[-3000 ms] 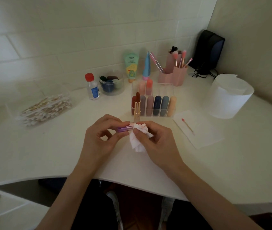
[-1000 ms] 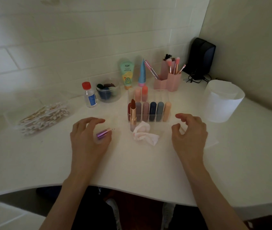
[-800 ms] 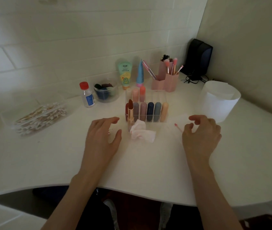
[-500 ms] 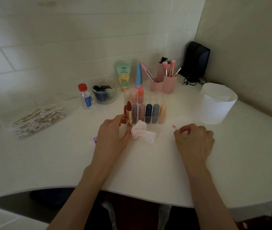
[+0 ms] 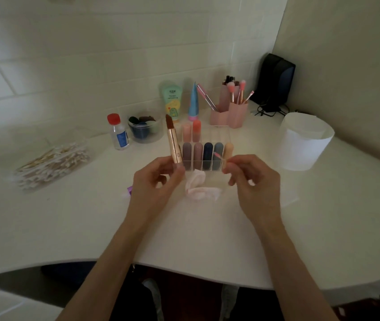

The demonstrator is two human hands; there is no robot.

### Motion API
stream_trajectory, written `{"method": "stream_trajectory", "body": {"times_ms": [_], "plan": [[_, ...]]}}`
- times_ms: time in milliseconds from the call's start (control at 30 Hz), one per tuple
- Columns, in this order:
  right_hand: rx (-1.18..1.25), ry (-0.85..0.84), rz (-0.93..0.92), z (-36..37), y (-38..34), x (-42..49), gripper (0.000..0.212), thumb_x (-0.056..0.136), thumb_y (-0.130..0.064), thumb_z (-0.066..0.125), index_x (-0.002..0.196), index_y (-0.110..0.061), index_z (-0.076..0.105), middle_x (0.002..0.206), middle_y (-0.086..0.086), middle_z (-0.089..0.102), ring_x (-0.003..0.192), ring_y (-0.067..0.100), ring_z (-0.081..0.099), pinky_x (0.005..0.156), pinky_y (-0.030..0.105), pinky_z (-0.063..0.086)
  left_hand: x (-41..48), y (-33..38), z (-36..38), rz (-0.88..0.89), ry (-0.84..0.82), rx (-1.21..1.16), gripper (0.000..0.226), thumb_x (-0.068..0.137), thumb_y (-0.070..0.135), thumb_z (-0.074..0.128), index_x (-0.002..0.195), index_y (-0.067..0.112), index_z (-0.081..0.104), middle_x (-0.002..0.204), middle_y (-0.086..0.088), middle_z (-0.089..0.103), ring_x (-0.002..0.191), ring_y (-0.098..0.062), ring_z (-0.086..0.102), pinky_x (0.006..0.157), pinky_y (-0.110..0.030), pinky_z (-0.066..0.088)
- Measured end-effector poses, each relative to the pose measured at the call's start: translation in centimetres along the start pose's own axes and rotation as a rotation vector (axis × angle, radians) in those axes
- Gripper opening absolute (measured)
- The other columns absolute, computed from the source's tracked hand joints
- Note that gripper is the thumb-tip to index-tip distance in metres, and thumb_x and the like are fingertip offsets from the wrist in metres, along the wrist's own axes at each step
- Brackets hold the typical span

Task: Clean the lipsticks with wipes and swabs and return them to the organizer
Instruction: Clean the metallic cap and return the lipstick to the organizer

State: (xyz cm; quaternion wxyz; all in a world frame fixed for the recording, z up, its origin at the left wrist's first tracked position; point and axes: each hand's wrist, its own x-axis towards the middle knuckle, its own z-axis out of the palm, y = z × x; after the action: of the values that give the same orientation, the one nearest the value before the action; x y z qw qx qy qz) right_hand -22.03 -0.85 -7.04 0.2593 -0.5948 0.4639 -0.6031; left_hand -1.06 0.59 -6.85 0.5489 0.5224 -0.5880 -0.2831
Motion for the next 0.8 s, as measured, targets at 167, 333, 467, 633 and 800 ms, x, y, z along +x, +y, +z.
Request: {"method": "stream_trajectory", "body": {"times_ms": [167, 333, 467, 633, 800], "plan": [[0.25, -0.183, -0.041, 0.8, -1.0, -0.5, 0.017, 0.09, -0.003, 0.07, 0.105, -0.004, 0.076, 0.082, 0.005, 0.076, 0.059, 0.016, 0.063, 0.065, 0.018, 0.051, -1.1, 0.8, -1.2, -0.202, -0.342, -0.614, 0.023, 0.096, 0.015, 0.056, 0.108, 0.006, 0.074, 0.086, -0.011, 0.062, 0.076, -0.02, 0.058, 0.064, -0.027, 0.05], [0.278, -0.257, 0.002, 1.1, -1.4, -0.9, 0.011, 0.091, -0.009, 0.068, 0.1, -0.006, 0.075, 0.08, -0.003, 0.073, 0.067, 0.012, 0.062, 0.068, 0.019, 0.052, -1.2, 0.6, -1.0, -0.255, -0.51, -0.485, 0.023, 0.095, 0.018, 0.058, 0.109, 0.01, 0.075, 0.085, -0.009, 0.064, 0.069, -0.019, 0.059, 0.054, -0.023, 0.044], [0.273, -0.263, 0.044, 1.1, -1.5, -0.9, 0.016, 0.09, -0.017, 0.069, 0.098, -0.005, 0.074, 0.078, -0.005, 0.07, 0.066, 0.01, 0.059, 0.066, 0.022, 0.052, -1.1, 0.2, -1.0, -0.271, -0.543, -0.464, 0.022, 0.096, 0.023, 0.061, 0.112, 0.016, 0.075, 0.09, -0.007, 0.065, 0.069, -0.017, 0.052, 0.063, -0.029, 0.034], [0.208, -0.285, 0.039, 1.4, -1.4, -1.0, 0.024, 0.088, -0.024, 0.069, 0.1, -0.005, 0.075, 0.085, -0.003, 0.076, 0.075, 0.011, 0.069, 0.069, 0.019, 0.054, -1.2, 0.2, -0.9, -0.23, -0.583, -0.394, 0.025, 0.103, 0.019, 0.053, 0.118, 0.014, 0.072, 0.09, -0.002, 0.065, 0.072, -0.017, 0.055, 0.066, -0.028, 0.039], [0.205, -0.3, 0.036, 1.3, -1.3, -1.0, 0.026, 0.088, -0.023, 0.069, 0.104, -0.004, 0.075, 0.091, -0.003, 0.078, 0.085, 0.016, 0.075, 0.072, 0.017, 0.054, -1.2, 0.3, -0.9, -0.17, -0.613, -0.355, 0.027, 0.106, 0.017, 0.047, 0.104, 0.021, 0.074, 0.086, -0.003, 0.063, 0.072, -0.018, 0.053, 0.066, -0.026, 0.042]]}}
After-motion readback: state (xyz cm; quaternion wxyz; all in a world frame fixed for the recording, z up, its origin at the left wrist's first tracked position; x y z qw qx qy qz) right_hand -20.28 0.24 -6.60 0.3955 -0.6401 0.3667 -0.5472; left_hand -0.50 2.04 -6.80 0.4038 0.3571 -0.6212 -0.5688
